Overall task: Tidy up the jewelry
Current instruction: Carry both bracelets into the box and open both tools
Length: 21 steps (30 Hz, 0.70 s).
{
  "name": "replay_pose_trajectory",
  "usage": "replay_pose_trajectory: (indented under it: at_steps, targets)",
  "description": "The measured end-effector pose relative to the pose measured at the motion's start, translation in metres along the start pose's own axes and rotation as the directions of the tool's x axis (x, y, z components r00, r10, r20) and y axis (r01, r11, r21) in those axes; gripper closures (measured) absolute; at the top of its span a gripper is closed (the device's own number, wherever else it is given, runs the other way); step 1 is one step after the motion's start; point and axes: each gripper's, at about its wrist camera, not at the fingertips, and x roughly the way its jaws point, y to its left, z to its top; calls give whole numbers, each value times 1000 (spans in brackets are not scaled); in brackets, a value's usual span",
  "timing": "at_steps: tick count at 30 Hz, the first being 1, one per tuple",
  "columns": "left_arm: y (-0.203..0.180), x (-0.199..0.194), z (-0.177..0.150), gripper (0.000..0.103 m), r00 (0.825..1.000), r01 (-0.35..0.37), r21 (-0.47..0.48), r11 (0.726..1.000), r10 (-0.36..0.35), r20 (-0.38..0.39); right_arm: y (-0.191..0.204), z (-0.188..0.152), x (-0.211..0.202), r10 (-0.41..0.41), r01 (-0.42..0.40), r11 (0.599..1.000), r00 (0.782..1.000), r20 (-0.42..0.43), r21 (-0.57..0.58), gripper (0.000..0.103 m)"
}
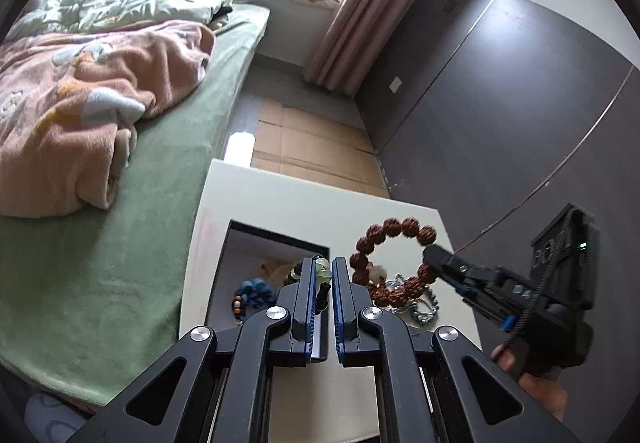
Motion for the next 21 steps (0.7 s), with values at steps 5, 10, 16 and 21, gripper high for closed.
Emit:
replay_pose_trajectory:
  at_steps: [5, 10, 16, 21]
  targets:
    - [9, 12, 1, 95, 1000, -25, -24, 999, 25, -4, 17, -2, 4, 45, -45, 999, 999, 1, -30, 83]
    - [15, 24, 8, 95, 999, -33, -57, 998, 32, -5, 24, -4, 6, 64, -64, 997, 998, -7, -47, 83]
    - [14, 39, 17, 94, 998, -64, -55, 996, 63, -10, 21, -2, 6, 69, -69, 997, 998, -12, -46, 83]
    - [23, 51, 14, 86, 992, -104, -76, 992, 98, -78, 21, -1, 7, 80, -81, 996, 997, -15, -41, 83]
